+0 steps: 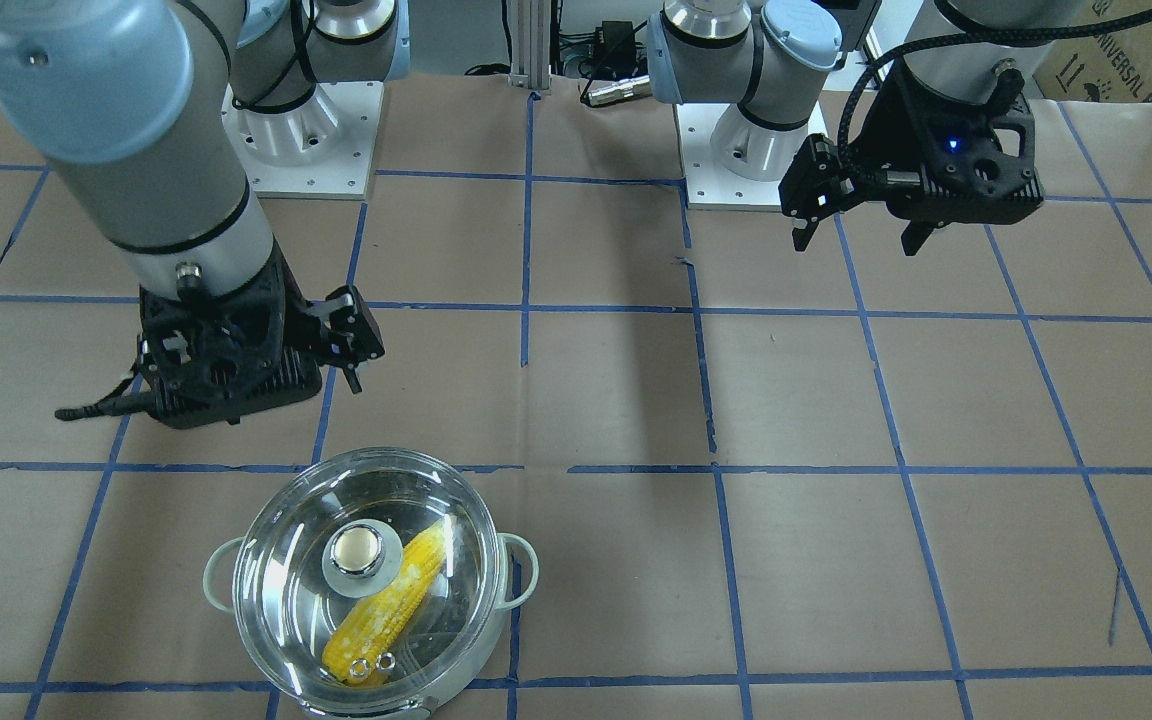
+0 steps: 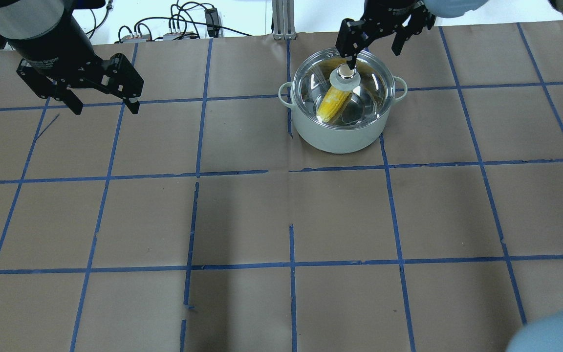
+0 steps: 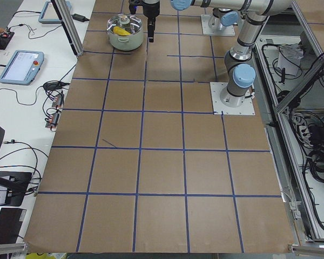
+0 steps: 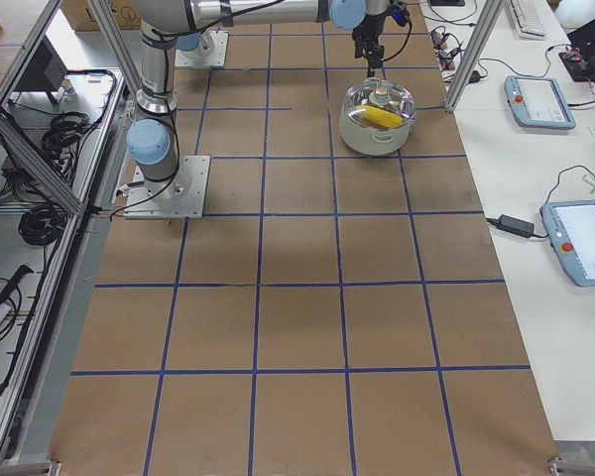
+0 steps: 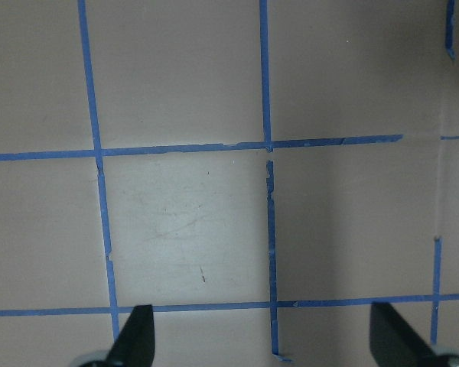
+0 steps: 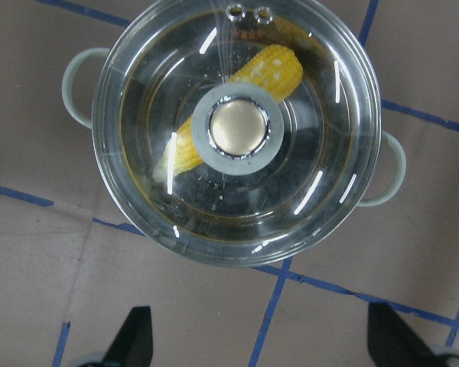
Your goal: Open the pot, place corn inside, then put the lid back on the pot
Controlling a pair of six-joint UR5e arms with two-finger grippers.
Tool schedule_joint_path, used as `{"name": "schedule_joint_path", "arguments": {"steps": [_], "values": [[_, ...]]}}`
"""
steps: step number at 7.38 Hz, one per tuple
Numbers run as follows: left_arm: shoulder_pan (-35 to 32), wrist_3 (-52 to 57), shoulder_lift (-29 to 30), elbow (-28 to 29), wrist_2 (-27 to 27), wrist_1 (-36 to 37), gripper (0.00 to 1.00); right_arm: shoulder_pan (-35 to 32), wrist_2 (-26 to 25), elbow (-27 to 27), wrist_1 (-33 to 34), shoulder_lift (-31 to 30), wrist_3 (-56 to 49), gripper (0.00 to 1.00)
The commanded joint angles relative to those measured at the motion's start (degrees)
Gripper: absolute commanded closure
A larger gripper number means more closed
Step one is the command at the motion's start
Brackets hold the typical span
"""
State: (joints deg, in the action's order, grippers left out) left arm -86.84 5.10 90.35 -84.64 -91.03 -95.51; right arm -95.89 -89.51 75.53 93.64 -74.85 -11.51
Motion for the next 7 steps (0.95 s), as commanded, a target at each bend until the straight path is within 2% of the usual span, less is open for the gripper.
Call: {"name": "schedule_joint_path", "arguments": {"steps": [1,3,7], "values": [[-0.2,0.0,0.0,-0.3,-0.1,-0.1,0.00,1.6,0.1,10.0,0.5,-7.8,-0.2,0.00],[-0.2,0.0,0.0,-0.3,-0.2,0.0,0.00,3.0,-0.1,12.7,3.1,-8.6,-0.7,0.00],[-0.3,0.0,0.0,-0.3,-0.2,-0.3,0.00,2.6,-0.1,11.7,2.7,-9.0,-0.9,0.00]]}}
